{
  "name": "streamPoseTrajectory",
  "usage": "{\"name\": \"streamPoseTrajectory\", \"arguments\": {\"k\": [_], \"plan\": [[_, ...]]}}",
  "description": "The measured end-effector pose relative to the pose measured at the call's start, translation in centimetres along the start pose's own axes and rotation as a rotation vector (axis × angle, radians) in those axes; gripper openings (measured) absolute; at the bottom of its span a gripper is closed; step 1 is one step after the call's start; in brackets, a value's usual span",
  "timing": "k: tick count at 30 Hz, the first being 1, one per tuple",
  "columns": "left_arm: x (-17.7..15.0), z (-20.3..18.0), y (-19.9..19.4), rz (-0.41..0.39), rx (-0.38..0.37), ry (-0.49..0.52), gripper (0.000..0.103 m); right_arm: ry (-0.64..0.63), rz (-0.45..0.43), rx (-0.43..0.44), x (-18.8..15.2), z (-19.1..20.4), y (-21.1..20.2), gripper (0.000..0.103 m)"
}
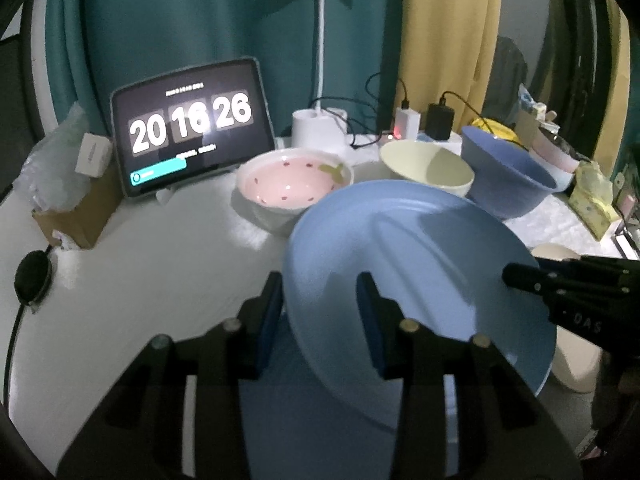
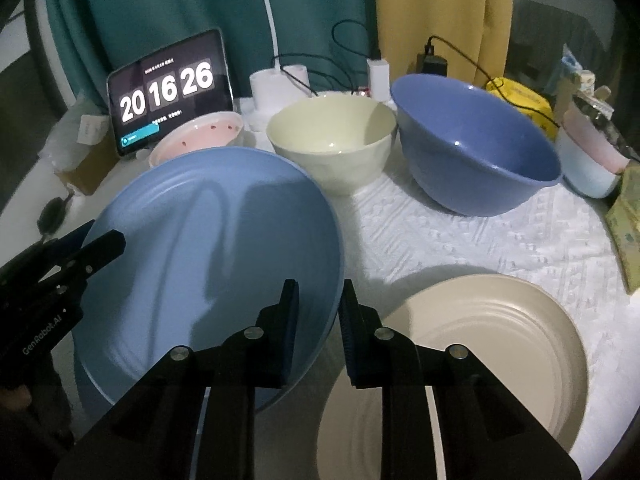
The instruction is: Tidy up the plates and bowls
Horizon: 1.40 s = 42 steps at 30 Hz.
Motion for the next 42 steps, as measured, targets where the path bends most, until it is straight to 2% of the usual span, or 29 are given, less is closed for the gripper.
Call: {"name": "streamPoseTrajectory", "arguments": {"k": [10,23,42], "plan": [[0.2,-2.1,-2.5,-0.022,-0.018,0.027,0.039,0.018,-0.060,-0.017,-0.2,-0.7,-3.5,0.022],[0.0,-6.3,-4.5,-0.031,-0.036,0.077,0.039,0.071,-0.111,-0.028,-1.7,-4.1,-7.1,0.022],[-0.7,-12.6,-3.3,0.038,-0.066,0.147,0.039,0.138,-0.142,-0.041,-3.7,-10.0,-9.0,0.022]]}}
Point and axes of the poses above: each gripper's, at about its wrist camera, not at the fingertips, and y roughly the way its jaws point, z to its left, x to its top, the point moved 1 cm from there along y, roughly the way its jaws point, and after that the axes turned 13 degrees about -z, right-handed, at the moved point
